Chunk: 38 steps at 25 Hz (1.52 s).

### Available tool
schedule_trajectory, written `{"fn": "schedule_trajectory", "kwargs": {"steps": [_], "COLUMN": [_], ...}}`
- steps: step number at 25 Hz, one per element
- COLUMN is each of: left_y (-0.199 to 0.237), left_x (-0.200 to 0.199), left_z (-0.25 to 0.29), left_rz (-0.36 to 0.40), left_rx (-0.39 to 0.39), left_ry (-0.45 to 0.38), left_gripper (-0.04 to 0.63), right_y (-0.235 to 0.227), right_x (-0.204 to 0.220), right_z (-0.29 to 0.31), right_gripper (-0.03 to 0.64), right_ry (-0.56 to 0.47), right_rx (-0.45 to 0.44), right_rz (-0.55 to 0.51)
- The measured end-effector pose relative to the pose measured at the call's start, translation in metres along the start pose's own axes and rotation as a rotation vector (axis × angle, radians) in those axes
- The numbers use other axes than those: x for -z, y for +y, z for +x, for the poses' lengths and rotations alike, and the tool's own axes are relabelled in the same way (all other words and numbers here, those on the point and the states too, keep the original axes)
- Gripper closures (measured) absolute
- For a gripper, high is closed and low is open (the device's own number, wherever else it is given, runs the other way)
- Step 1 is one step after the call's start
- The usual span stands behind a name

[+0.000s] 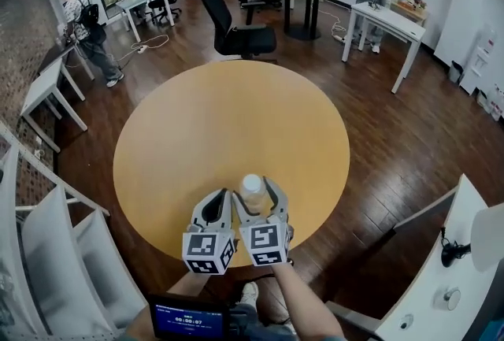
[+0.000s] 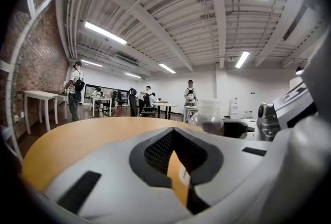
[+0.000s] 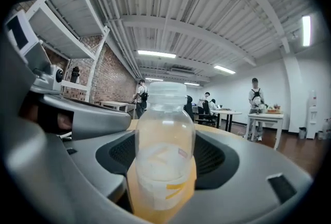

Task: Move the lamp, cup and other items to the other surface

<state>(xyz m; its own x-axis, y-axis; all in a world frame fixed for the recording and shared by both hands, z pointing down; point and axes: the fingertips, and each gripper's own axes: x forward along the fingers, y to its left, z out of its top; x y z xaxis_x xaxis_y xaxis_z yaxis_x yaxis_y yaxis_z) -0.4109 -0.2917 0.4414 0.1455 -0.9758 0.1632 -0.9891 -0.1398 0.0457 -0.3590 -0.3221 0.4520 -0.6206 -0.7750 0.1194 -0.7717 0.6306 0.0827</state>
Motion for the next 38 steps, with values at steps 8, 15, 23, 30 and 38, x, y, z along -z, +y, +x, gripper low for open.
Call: {"fn": "schedule_trajectory", "kwargs": {"steps": [8,15,23,30,38], "left_y": [0.065,0.074,0.067,0.038,-0.046], "left_x": [0.021,0.03,0.029,0.029,0.013], "left_z": [0.004,0.002,-0.005,-0.015,-0.011], "left_rz": [0.006,0.016,0.016,0.005,0.0], "left_rx": [-0.068,-0.072,-0.068,-0.027,0.116], "left_ry": [0.041,0.056,0.052,0.048,0.015], "left_gripper": [0.58,0.58,0.58,0.58,0.58], "right_y": [0.052,0.057,0.052,0.04,-0.009], "right_x": [0.029,0.04,0.035,0.027,0.015], "right_z": [0.055,0.059,0.042,0.014,-0.051], "right_gripper": [0.294,0.268,0.268,0.277,0.444], "right_ry": [0.028,0.029,0.019,0.013,0.014], "right_rx": [-0.078,-0.074,-0.053,-0.031,0.077], "right_rz": [0.003,0.043,0.056,0.043,0.014]}}
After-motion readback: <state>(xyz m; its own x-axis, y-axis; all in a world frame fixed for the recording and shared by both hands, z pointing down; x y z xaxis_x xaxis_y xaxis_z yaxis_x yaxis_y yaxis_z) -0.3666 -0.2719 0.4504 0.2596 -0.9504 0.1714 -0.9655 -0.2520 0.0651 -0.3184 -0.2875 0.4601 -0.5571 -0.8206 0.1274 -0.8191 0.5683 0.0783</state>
